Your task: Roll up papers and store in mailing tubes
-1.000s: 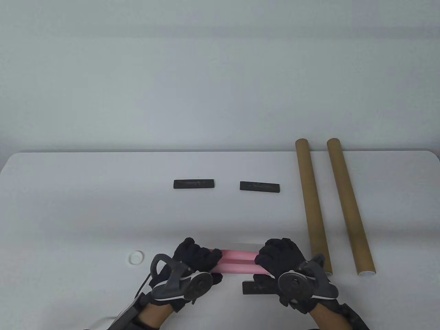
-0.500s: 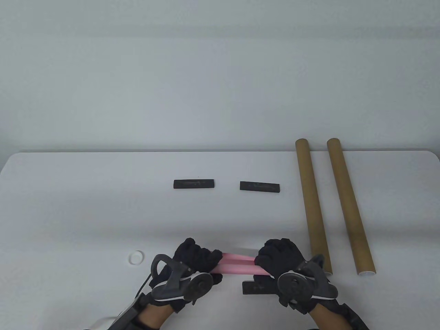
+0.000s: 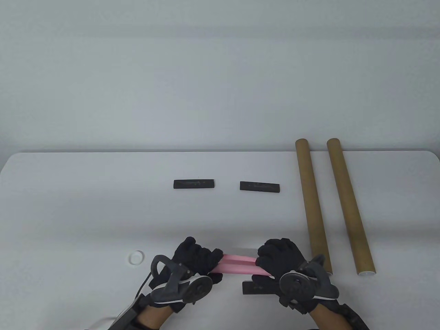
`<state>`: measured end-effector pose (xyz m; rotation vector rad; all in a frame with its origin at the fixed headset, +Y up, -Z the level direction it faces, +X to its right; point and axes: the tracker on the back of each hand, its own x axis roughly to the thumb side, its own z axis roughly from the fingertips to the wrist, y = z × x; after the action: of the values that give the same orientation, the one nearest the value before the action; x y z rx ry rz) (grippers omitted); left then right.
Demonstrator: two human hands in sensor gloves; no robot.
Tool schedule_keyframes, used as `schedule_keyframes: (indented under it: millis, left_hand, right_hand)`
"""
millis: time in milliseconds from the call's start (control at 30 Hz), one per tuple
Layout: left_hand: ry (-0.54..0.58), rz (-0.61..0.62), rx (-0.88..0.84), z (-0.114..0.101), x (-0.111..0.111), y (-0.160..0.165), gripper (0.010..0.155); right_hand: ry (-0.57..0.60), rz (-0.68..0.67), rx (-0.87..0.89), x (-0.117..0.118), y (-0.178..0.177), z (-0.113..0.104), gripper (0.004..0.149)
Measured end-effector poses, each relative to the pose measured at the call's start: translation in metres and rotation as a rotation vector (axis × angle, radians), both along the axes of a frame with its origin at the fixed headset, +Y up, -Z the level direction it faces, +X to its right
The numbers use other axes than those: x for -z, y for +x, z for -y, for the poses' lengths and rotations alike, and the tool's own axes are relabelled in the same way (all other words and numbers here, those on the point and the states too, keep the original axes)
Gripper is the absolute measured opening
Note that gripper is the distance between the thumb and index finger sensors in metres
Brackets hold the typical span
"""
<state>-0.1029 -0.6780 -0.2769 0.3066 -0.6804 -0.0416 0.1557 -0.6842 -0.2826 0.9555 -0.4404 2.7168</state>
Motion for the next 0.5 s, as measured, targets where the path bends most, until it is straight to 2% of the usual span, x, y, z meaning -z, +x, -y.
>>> schedule_keyframes:
  millis: [100,200,267,367,500]
  left_hand:
    - [-0.034,0.007,-0.010,0.0000,0.0016,0.0000,0.062]
    - [-0.083,-0.011,-0.032,0.0014,0.0059,-0.0034,0.063]
    - [-0.076,-0.024,-0.019,0.0020,0.0059,-0.0043,0.065]
    - [-0.037,-0.027,0.015,0.0029,0.0030,-0.0014,0.066]
    - [-0.075,-0.008,-0.011,0.0034,0.0045,-0.0017,0.064]
  right_hand:
    - [-0.004,0.006,0.020,0.0003,0.0015,0.0001,0.060]
    - [0.058,0.035,-0.008,-0.0022,0.0007,-0.0017,0.066]
    - [0.084,0.037,-0.020,-0.0036,0.0001,-0.0025,0.058]
    - [0.042,0.017,-0.002,-0.0023,0.0003,-0.0020,0.052]
    - [0.003,0.006,0.030,0.0002,0.0024,-0.0009,0.058]
